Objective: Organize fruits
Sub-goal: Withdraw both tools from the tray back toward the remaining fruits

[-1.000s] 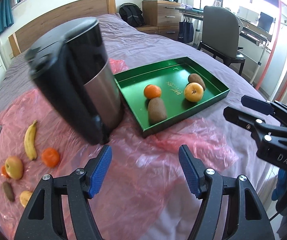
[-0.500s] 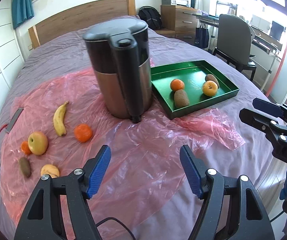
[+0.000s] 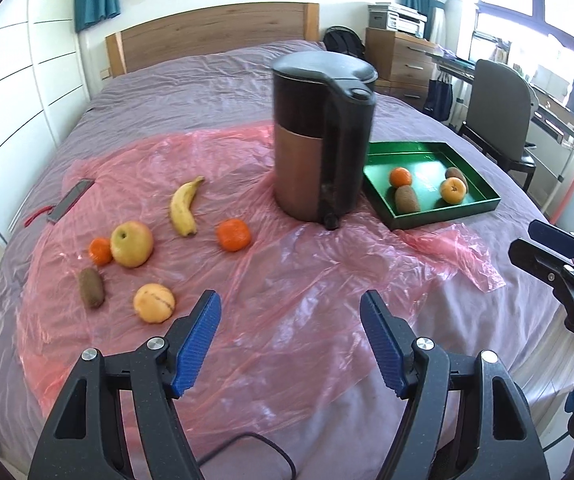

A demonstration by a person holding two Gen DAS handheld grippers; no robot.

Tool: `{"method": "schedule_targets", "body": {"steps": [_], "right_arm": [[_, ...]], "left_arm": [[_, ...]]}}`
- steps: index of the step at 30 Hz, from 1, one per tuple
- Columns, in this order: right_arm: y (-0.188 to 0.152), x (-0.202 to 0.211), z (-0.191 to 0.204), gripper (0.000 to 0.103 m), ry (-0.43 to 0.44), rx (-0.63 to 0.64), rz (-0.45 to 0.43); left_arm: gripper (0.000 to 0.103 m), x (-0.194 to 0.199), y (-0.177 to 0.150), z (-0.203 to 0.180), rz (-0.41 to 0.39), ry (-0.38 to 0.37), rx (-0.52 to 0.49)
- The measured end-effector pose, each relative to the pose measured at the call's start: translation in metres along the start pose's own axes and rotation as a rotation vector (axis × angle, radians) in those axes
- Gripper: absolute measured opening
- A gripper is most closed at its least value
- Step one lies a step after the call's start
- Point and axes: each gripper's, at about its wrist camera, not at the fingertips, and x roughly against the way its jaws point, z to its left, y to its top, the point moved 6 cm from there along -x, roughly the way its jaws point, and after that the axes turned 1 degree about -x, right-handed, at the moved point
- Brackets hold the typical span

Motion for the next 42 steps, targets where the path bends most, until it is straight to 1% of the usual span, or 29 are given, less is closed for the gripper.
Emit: {"method": "schedule_targets", "body": {"steps": [3,14,19,26,30,33,42], "right_arm": [[-0.002,0.006,0.013,0.053,0.009,0.007,-0.001],[-0.001,0.014,0.056,0.053,0.044,0.043,0.005],[-0.002,0.008,0.075,0.053,0.057,0.07,0.022],[-0.005,-0.009,0.093,0.054,0.085,0.098,0.055],[-0.008,-0.026,0.101,0.054,0.104,0.112,0.08],[-0.01,-0.044,0.108,0.054,0.122,0.118,0.104],[-0.014,-0.092,0.125,0.054,0.156,0.129,0.168]], "left_arm": [[0.072,0.01,-0.007,0.019,-0.013,0.016,0.03],[0.072,0.046,-0.034,0.099,-0.072,0.093,0.147],[0.072,0.047,-0.052,0.13,-0.067,0.123,0.208],[0.072,0.039,-0.073,0.173,-0.037,0.166,0.308],[0.072,0.03,-0.078,0.185,-0.02,0.179,0.337],[0.072,0.018,-0.08,0.187,0.004,0.173,0.34],[0.072,-0.028,-0.086,0.177,0.074,0.103,0.323]]}}
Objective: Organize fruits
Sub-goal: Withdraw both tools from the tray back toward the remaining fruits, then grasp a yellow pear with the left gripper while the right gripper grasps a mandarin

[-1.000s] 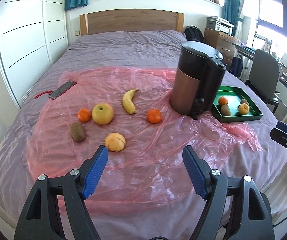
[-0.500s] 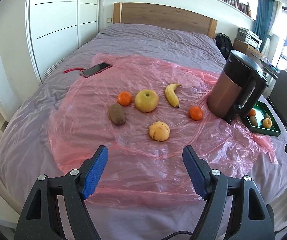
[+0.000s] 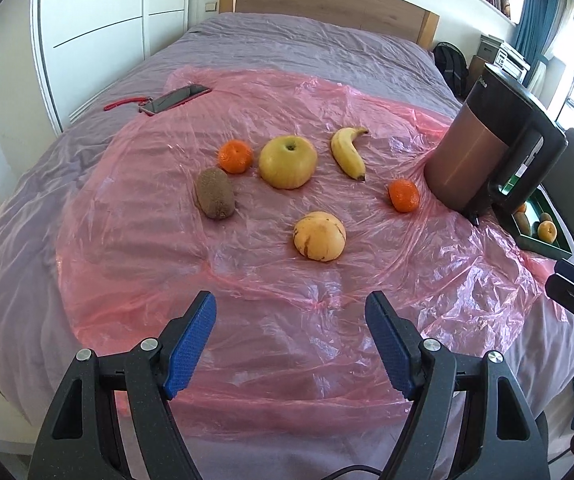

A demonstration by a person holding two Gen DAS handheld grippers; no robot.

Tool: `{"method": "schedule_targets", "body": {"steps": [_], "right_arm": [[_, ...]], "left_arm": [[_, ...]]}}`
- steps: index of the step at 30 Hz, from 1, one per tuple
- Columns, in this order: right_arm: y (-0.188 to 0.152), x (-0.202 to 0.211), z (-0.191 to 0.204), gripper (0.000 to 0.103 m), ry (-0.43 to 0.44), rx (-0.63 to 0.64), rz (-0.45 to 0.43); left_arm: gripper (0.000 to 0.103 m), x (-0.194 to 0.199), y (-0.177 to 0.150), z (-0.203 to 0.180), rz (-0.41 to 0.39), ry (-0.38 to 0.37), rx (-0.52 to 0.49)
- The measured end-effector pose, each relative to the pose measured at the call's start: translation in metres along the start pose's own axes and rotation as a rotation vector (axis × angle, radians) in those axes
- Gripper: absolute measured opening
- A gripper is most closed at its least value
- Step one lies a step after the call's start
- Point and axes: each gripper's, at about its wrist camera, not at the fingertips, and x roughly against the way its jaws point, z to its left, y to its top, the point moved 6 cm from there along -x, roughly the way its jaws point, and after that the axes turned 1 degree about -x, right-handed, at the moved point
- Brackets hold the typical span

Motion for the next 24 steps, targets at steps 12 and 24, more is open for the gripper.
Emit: {"method": "schedule_targets", "body": {"steps": [12,24], "right_arm": [[0.037,-0.08,0.014,0.054,0.038,0.042,0.06],[0.077,-0.178,0.004,0.054,0.0,0.021,0.136]], "left_arm": [[0.072,-0.064,0.023,-0.018,0.06,-0.039,-0.032],[0.072,-0.127,0.035,-0.014,0.127,-0.042,-0.025]]}}
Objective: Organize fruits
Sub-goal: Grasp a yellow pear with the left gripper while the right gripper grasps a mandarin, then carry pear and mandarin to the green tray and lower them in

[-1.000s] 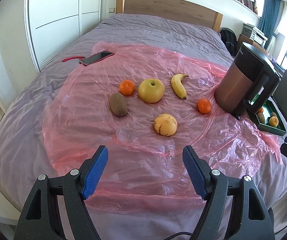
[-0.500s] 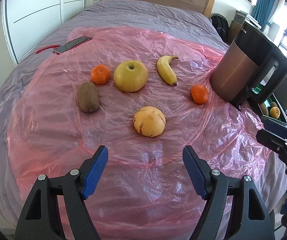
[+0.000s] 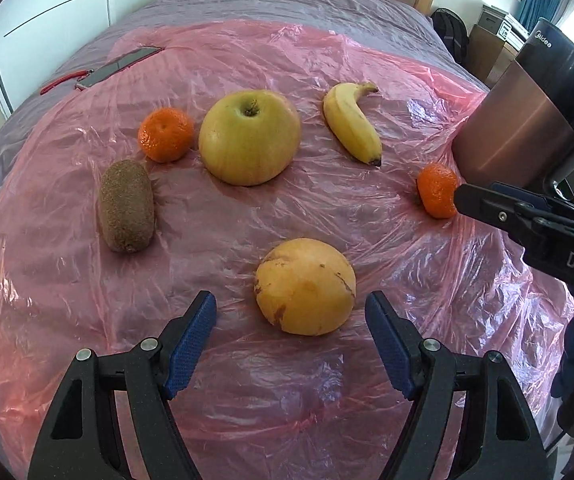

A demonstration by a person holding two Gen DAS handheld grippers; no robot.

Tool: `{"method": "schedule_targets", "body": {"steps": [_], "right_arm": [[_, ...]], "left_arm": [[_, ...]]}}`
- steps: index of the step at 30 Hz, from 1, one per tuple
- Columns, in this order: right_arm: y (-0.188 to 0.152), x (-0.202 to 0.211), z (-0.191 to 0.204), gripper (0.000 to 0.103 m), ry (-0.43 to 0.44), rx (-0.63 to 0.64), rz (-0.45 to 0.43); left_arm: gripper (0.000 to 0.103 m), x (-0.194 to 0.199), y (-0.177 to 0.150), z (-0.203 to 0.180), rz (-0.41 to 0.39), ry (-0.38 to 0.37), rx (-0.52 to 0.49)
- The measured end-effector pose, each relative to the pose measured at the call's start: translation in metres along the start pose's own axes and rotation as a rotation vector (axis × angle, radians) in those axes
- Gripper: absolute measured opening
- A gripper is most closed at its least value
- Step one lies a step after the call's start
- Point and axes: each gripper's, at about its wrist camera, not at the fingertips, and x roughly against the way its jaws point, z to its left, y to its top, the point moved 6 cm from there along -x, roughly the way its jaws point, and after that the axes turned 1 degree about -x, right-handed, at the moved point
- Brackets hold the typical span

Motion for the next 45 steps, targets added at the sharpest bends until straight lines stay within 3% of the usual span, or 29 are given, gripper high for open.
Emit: {"method": "schedule_targets", "body": {"steps": [10,19,24,27,35,45], "right_arm": [[0.002,-0.043,-0.01,0.053,-0.001,-0.043,0.056],[0.0,-0.056,-0.011,0.031,-0.005,-0.046,0.078],[-0.001,-0.058,-0.014,0.015,0.0,-0.057,0.079],[-0.001,-0.06,-0.016,0.014,0.005,-0.062,0.083],[0.001,-0.055,-0.015,0.011,-0.004,-0.064,0.08],[-0.005,-0.013,-0.008,0.011,0.024,-0.063,0.044]], "left_arm": [[0.071,-0.014,0.002,-0.002,0.01,-0.007,-0.028],[0.07,-0.021,-0.001,-0.006,0.01,0.019,-0.066],[0.059,-0.023,0.001,-0.006,0.011,0.016,-0.068],[0.05,-0.023,0.001,-0.008,0.009,0.004,-0.079],[0.049,-0.019,0.002,-0.008,0.012,-0.017,-0.084],[0.049,0.004,-0.001,-0.008,-0.011,-0.013,-0.055]]}}
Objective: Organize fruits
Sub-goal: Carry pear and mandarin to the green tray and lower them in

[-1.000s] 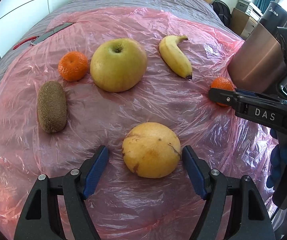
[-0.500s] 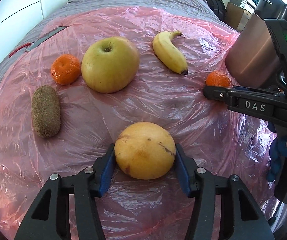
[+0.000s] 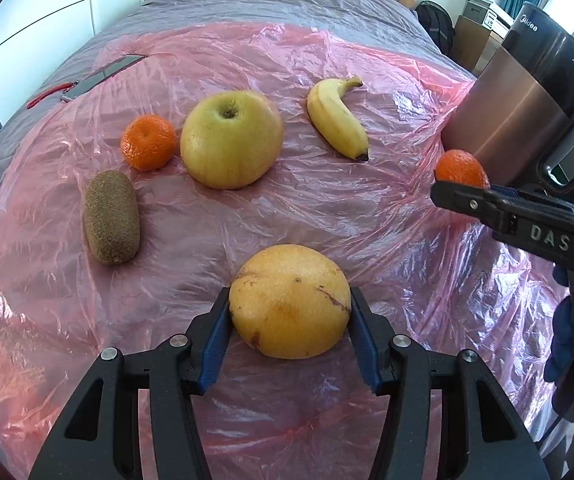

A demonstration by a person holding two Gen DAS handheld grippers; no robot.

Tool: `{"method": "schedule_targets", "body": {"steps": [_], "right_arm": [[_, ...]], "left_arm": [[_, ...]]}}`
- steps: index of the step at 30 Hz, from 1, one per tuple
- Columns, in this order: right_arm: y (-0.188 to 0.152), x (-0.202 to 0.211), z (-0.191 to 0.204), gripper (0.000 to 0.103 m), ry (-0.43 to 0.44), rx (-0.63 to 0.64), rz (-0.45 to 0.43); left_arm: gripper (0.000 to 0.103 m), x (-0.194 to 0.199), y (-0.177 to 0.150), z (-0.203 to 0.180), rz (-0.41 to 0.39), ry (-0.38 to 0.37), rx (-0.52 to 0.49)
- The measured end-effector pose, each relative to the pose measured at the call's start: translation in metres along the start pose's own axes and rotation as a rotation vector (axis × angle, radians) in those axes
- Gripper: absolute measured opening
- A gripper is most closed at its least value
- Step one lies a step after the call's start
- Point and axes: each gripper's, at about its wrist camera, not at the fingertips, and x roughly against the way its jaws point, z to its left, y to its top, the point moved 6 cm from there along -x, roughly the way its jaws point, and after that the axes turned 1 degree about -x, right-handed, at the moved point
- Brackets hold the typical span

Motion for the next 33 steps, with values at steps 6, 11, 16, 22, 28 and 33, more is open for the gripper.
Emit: {"method": "schedule_targets", "body": {"steps": [6,11,16,22,28,33], "right_arm": [[-0.021,0.035,0.006,0.011,0.023,-0.003,-0.014],[-0.043,0.065,0.002,0.011,0.021,-0.015,-0.021],[-0.059,0.089,-0.008,0.011,0.003,-0.035,-0.032],[-0.075,0.121,-0.02,0.011,-0.01,-0.056,-0.062],[-0.093,0.147,-0.034,0.011,-0.027,-0.08,-0.088],[-0.101,0.165,-0.048,0.011,-0.039,-0.106,-0.118]], "left_arm": [[0.049,0.021,-0.004,-0.004,-0.02,-0.003,0.002],[0.049,0.036,-0.007,-0.011,-0.038,-0.016,0.005],[0.049,0.056,-0.008,-0.022,-0.067,-0.027,0.002],[0.049,0.078,-0.011,-0.039,-0.091,-0.04,-0.028],[0.049,0.098,-0.014,-0.063,-0.112,-0.055,-0.068],[0.049,0.113,-0.015,-0.083,-0.124,-0.07,-0.101]]}}
